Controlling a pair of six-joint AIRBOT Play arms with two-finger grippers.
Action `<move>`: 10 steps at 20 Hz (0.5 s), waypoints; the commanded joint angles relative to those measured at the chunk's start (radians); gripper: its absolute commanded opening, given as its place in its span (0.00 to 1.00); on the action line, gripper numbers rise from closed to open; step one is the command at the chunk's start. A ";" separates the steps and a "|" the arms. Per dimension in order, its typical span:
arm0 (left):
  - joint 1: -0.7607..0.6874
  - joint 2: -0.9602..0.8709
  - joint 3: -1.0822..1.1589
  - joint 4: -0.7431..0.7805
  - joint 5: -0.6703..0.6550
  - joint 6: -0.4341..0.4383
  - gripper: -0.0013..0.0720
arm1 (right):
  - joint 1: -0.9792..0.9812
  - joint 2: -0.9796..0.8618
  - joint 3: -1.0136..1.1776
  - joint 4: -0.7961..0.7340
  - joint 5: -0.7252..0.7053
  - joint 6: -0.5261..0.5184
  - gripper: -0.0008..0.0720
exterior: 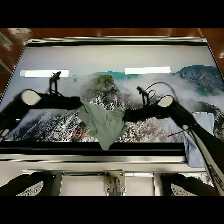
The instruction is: Fold the shirts.
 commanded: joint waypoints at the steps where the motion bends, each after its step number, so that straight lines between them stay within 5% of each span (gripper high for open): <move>1: 0.000 0.166 0.232 0.087 -0.035 0.002 0.06 | -0.066 0.196 0.130 -0.005 0.007 -0.050 0.10; 5: 0.001 0.317 0.534 0.089 -0.035 0.003 0.06 | -0.077 0.410 0.401 -0.018 0.000 -0.042 0.10; 10: 0.003 0.455 0.677 0.319 -0.113 -0.074 0.06 | -0.077 0.567 0.605 -0.279 0.040 0.163 0.10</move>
